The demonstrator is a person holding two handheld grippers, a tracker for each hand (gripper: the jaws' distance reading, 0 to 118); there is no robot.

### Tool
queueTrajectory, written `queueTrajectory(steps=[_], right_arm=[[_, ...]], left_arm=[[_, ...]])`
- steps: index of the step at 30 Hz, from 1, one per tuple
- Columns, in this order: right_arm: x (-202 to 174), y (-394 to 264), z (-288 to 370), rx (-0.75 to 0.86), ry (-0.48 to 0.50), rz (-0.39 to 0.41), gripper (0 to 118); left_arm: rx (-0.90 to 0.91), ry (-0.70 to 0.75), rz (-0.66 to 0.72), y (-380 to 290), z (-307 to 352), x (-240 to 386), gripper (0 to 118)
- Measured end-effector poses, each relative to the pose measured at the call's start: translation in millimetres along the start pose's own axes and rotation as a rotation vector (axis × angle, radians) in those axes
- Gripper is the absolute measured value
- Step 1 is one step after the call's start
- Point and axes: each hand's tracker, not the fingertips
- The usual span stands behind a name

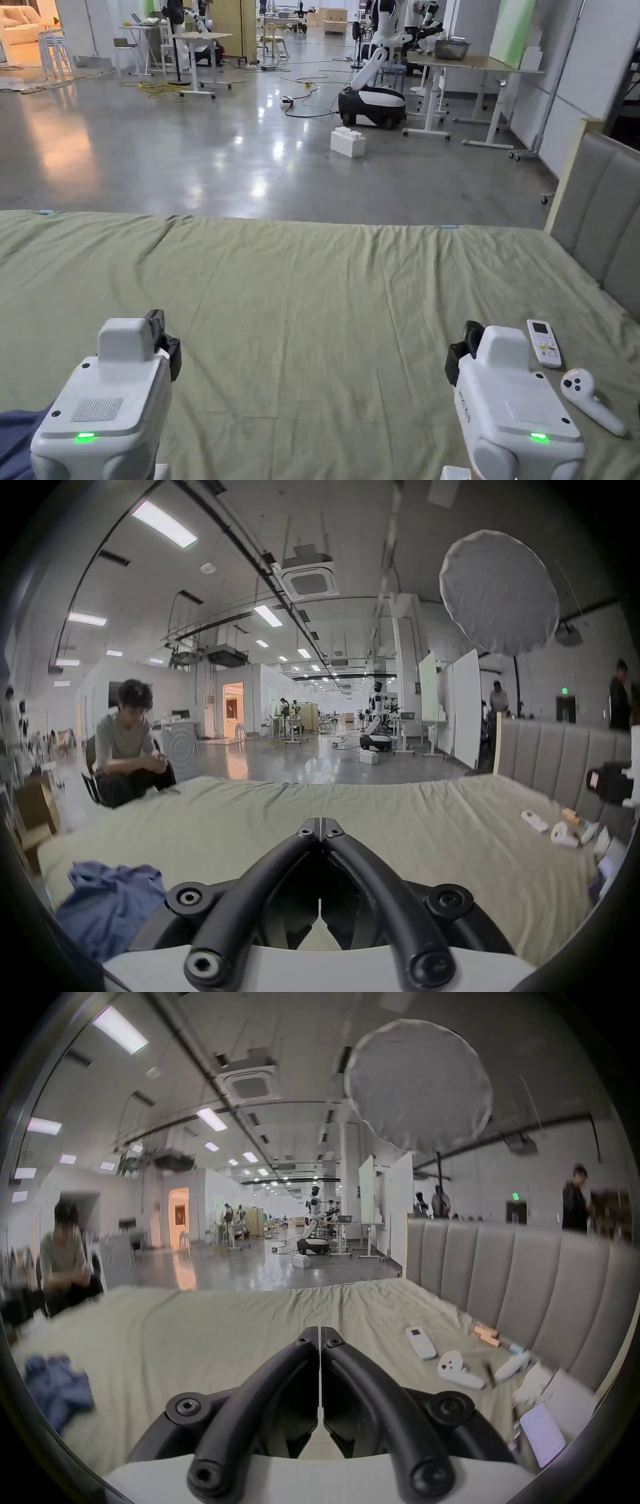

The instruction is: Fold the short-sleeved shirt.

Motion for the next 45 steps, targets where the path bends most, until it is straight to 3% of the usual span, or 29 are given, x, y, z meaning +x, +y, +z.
queueTrajectory(steps=[1, 3, 4, 7, 9, 10, 13, 14, 16, 17, 19, 21, 23, 26, 28, 35, 38, 41, 45], right_arm=[[5, 3, 0, 0.02, 0.002, -0.07, 2], [15, 1, -2, -0.045, 0.035, -0.323, 2], [19, 4, -1, -0.03, 0.034, -0.381, 2], [19, 9, 1, 0.019, 0.036, -0.364, 2], [9, 16, 1, 0.035, 0.065, -0.194, 2], [2, 19, 0, 0.034, 0.074, -0.051, 2], [-25, 19, -2, 0.058, 0.098, 0.476, 2], [-36, 18, 1, 0.164, 0.109, 0.717, 2], [-43, 4, -2, 0.118, 0.101, 0.929, 2], [-45, 0, -2, 0.126, 0.101, 1.019, 2], [-45, -7, -2, 0.14, 0.099, 1.116, 2], [-46, -13, -3, 0.141, 0.091, 1.203, 2], [-47, -18, -3, 0.138, 0.101, 1.242, 2], [-46, -17, -3, 0.124, 0.105, 1.197, 2], [-43, -12, -3, 0.092, 0.094, 1.046, 2], [-27, 3, -4, -0.02, 0.056, 0.411, 2], [-14, -3, -2, -0.085, 0.041, 0.092, 1], [-13, 0, 6, -0.046, 0.007, 0.017, 1], [-17, 4, 9, -0.034, 0.034, 0.038, 1]], left_arm=[[-0.001, -0.006, 0.075, 1, 0, -5, 0], [-0.006, -0.021, 0.306, 3, -2, -19, 0], [-0.006, -0.015, 0.395, 2, -3, -25, 0], [0.009, 0.005, 0.527, 4, -1, -32, 0], [0.009, -0.001, 0.385, 9, -2, -23, 0], [0.007, -0.017, 0.261, 11, -3, -17, 0], [-0.005, -0.033, -0.245, 13, -3, 8, 0], [-0.013, -0.055, -0.398, 11, -5, 15, 0], [-0.022, -0.075, -0.697, 0, -6, 27, 0], [-0.011, -0.073, -0.824, -7, -5, 32, 0], [-0.007, -0.066, -0.97, -18, -4, 36, 0], [-0.032, -0.062, -1.016, -24, -6, 38, 0], [-0.038, -0.062, -1.021, -29, -7, 36, 0], [-0.069, -0.058, -0.871, -27, -7, 32, 0], [-0.088, -0.056, -0.693, -23, -6, 27, 0], [-0.081, -0.048, -0.042, -5, -7, 3, 0], [-0.053, -0.041, 0.176, 6, 6, 0, 0], [-0.03, -0.028, 0.251, 10, 14, -1, 0], [-0.065, -0.048, 0.173, 13, 12, -1, 0]])
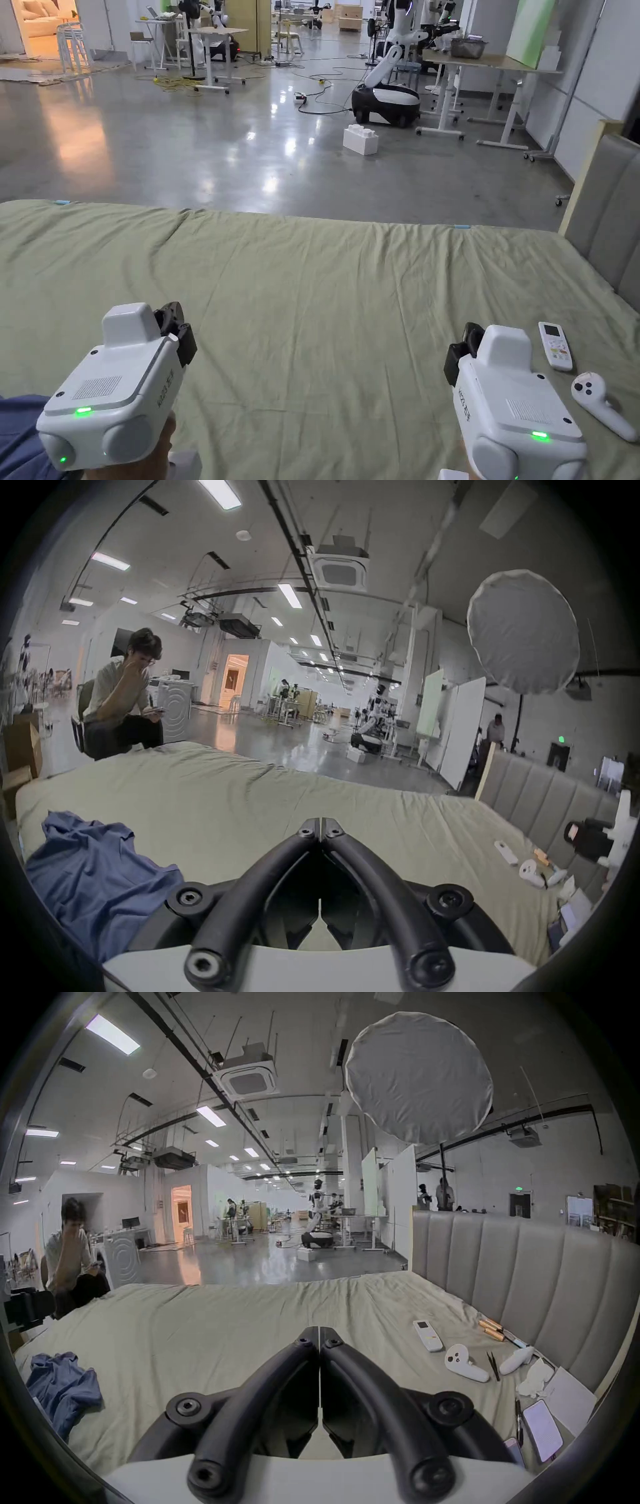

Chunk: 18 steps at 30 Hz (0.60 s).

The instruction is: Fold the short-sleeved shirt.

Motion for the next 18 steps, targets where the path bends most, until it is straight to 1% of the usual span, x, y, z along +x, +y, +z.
queueTrajectory(steps=[2, 4, 5, 8, 9, 12, 18], right_arm=[[-3, 1, 0, -0.005, 0.011, 0.022, 1], [-6, 1, 0, -0.001, 0.014, 0.033, 1], [-7, 2, 0, -0.001, 0.019, 0.036, 1], [-13, 2, 1, -0.004, 0.036, 0.04, 1], [-15, 2, 0, -0.005, 0.043, 0.046, 1], [-23, 1, -1, -0.008, 0.059, 0.059, 1], [-38, -4, -6, -0.026, 0.093, 0.072, 1]], left_arm=[[-0.049, -0.011, -0.065, 3, 5, 3, 0], [-0.085, 0.017, -0.133, 1, 11, 1, 0], [-0.104, 0.018, -0.143, 1, 14, -3, 0], [-0.143, 0.012, -0.121, 1, 26, -18, 0], [-0.166, 0.017, -0.12, -1, 19, -32, 0], [-0.203, 0.039, -0.114, -1, 25, -59, 0], [-0.304, 0.146, -0.065, 2, 42, -125, 0]])
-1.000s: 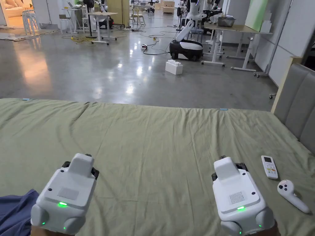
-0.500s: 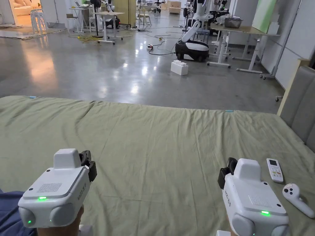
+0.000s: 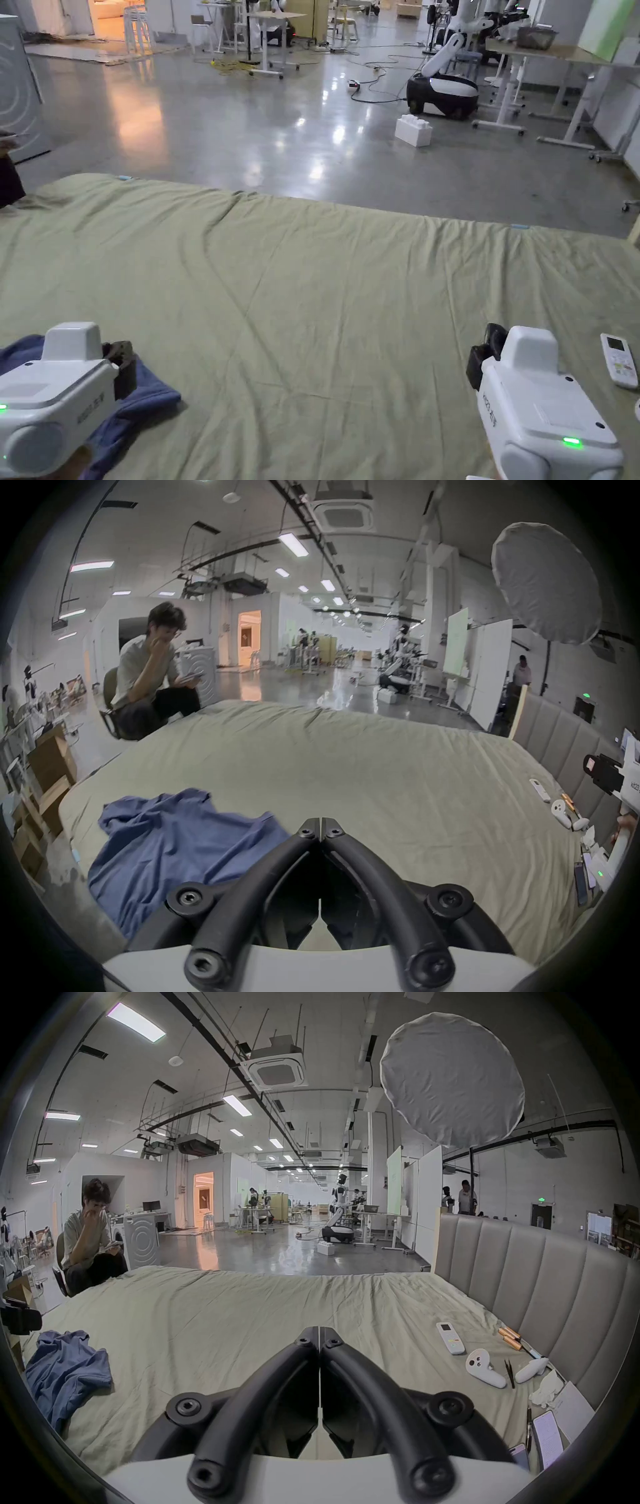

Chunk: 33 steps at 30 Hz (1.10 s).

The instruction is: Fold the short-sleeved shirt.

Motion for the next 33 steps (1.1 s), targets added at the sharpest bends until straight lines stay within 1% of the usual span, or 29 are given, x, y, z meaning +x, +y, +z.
queueTrajectory(steps=[6, 7, 8, 10, 11, 12, 14, 18, 20, 22, 23, 24, 25, 26, 27, 28, 29, 30, 31, 32, 33], right_arm=[[-14, -8, -7, -0.032, 0.031, 0.009, 1], [-17, -10, -9, -0.039, 0.034, 0.009, 1], [-19, -11, -10, -0.048, 0.039, 0.009, 1], [-23, -14, -12, -0.063, 0.049, 0.013, 1], [-25, -15, -13, -0.068, 0.052, 0.018, 1], [-26, -17, -14, -0.074, 0.056, 0.024, 1], [-28, -19, -16, -0.08, 0.06, 0.032, 1], [-30, -23, -19, -0.098, 0.06, 0.042, 1], [-31, -25, -20, -0.106, 0.058, 0.044, 1], [-31, -26, -20, -0.113, 0.057, 0.046, 1], [-31, -27, -21, -0.116, 0.056, 0.047, 1], [-32, -28, -21, -0.12, 0.055, 0.049, 1], [-32, -29, -21, -0.124, 0.055, 0.051, 1], [-32, -30, -21, -0.127, 0.056, 0.053, 1], [-32, -31, -21, -0.13, 0.055, 0.056, 1], [-33, -31, -21, -0.132, 0.056, 0.058, 1], [-33, -32, -21, -0.133, 0.055, 0.061, 1], [-33, -32, -20, -0.132, 0.056, 0.062, 1], [-33, -32, -20, -0.132, 0.056, 0.064, 1], [-34, -32, -21, -0.134, 0.057, 0.066, 1], [-34, -33, -21, -0.134, 0.058, 0.066, 1]], left_arm=[[-0.15, 0.126, 0.116, -12, -14, -88, 1], [-0.175, 0.142, 0.135, -15, -19, -100, 15], [-0.221, 0.161, 0.147, -18, -25, -113, 37], [-0.282, 0.199, 0.148, -25, -39, -137, 93], [-0.314, 0.218, 0.14, -29, -45, -145, 105], [-0.335, 0.228, 0.141, -34, -51, -153, 110], [-0.356, 0.222, 0.135, -42, -62, -164, 110], [-0.416, 0.166, 0.183, -60, -80, -170, 110], [-0.446, 0.158, 0.175, -68, -89, -166, 110], [-0.484, 0.143, 0.136, -80, -100, -157, 109], [-0.517, 0.144, 0.115, -87, -104, -153, 106], [-0.544, 0.143, 0.101, -94, -108, -148, 101], [-0.569, 0.138, 0.085, -100, -112, -143, 89], [-0.57, 0.155, 0.048, -108, -115, -135, 89], [-0.499, 0.192, 0.012, -109, -110, -133, 89], [-0.504, 0.198, 0.008, -107, -110, -129, 84], [-0.524, 0.194, 0.008, -103, -111, -126, 76], [-0.514, 0.176, -0.013, -101, -109, -123, 63], [-0.492, 0.156, -0.041, -99, -103, -122, 41], [-0.476, 0.161, -0.077, -99, -100, -117, 25], [-0.483, 0.191, -0.118, -99, -100, -113, 14]])
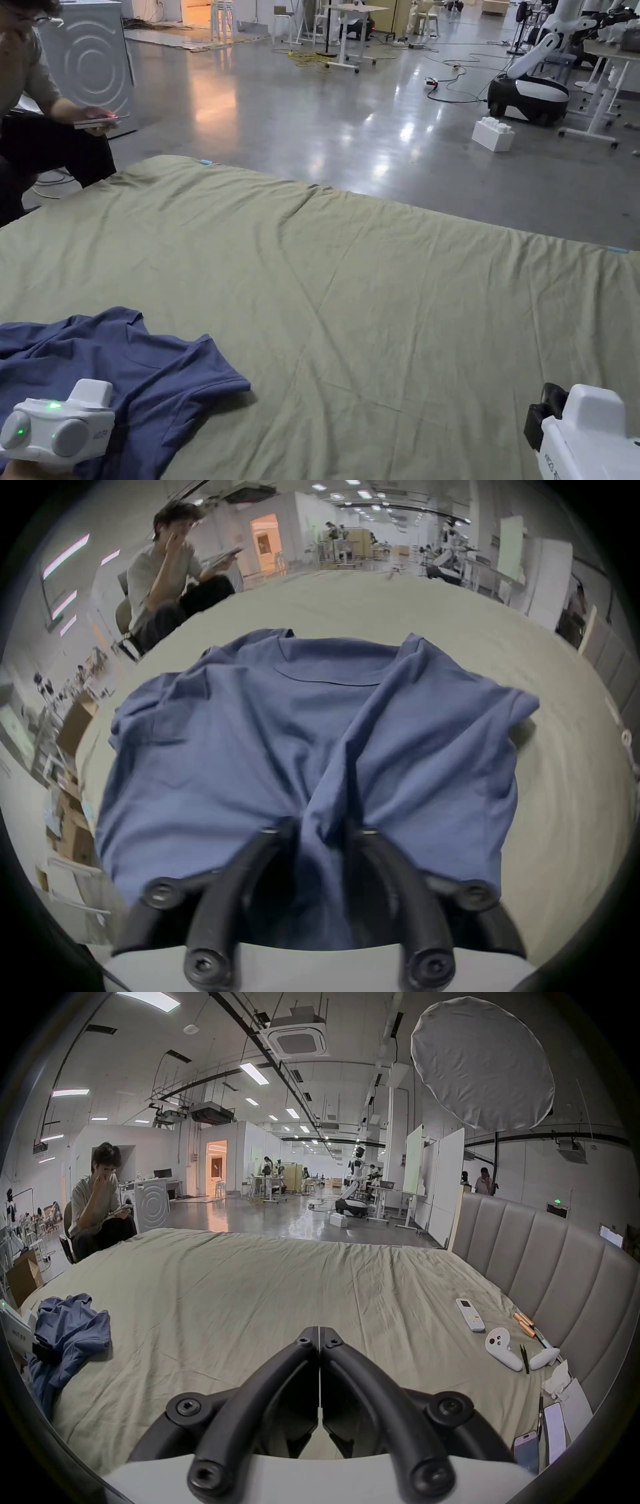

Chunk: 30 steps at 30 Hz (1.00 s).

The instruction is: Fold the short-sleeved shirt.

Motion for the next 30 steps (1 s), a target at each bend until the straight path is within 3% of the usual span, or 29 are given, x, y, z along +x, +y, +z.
queueTrajectory(steps=[3, 9, 14, 23, 30], right_arm=[[-2, 0, 0, -0.004, 0.003, 0.001, 1], [-4, -1, 3, 0.001, 0.006, 0.012, 1], [-1, 3, 5, 0.014, -0.004, 0.007, 1], [15, 15, 12, 0.063, -0.032, -0.019, 1], [33, 19, 19, 0.083, -0.061, -0.032, 1]], left_arm=[[0.0, 0.008, 0.003, -5, -3, -2, 7], [0.028, -0.029, 0.07, -2, 6, -18, 4], [0.174, -0.082, 0.223, 11, 33, -39, 4], [0.452, -0.118, 0.227, 67, 103, -50, 4], [0.631, -0.202, 0.09, 124, 166, -7, 4]])
